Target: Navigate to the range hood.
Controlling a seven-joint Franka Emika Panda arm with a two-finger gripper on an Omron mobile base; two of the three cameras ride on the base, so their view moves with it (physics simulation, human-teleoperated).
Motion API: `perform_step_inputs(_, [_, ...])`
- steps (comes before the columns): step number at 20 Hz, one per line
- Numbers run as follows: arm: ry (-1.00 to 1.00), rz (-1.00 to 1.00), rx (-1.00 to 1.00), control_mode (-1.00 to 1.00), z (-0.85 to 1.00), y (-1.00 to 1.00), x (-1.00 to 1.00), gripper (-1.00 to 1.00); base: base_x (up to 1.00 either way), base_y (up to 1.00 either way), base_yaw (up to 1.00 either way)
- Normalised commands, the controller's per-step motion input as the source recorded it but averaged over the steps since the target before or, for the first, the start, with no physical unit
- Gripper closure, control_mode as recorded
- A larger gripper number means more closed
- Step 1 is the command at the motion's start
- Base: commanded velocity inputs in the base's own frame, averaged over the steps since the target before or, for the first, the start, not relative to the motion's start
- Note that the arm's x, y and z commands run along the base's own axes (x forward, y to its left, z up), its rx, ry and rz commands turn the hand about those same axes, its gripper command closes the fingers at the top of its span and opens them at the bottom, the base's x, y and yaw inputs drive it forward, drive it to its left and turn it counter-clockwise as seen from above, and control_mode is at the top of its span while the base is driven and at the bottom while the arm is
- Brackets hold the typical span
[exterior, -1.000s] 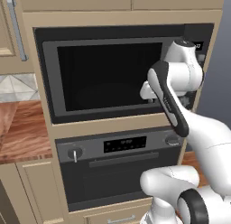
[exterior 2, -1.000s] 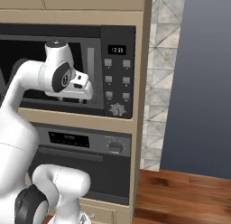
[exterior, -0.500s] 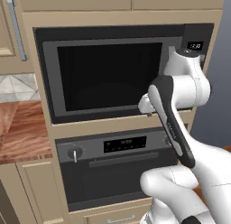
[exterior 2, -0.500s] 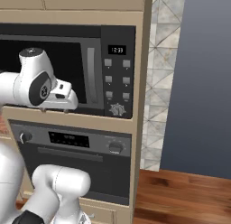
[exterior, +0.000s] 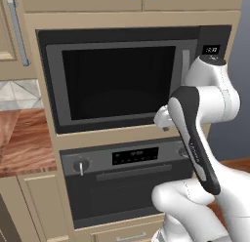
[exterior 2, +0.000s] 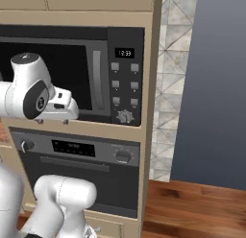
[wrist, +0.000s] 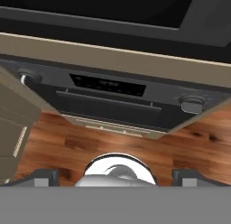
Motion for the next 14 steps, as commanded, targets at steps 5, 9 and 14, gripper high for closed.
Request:
perform_step_inputs(5, [0.0, -0.02, 0.0, -1.0, 0.0, 0.0, -0.39, -1.0, 0.0, 0.0, 0.0])
perform_step_inputs(9, [0.0, -0.06, 0.0, -1.0, 0.0, 0.0, -0.34, -1.0, 0.0, 0.0, 0.0])
perform_step_inputs(14, [0.0, 0.0, 0.0, 1.0, 0.0, 0.0, 0.0, -1.0, -0.6, 0.07, 0.14])
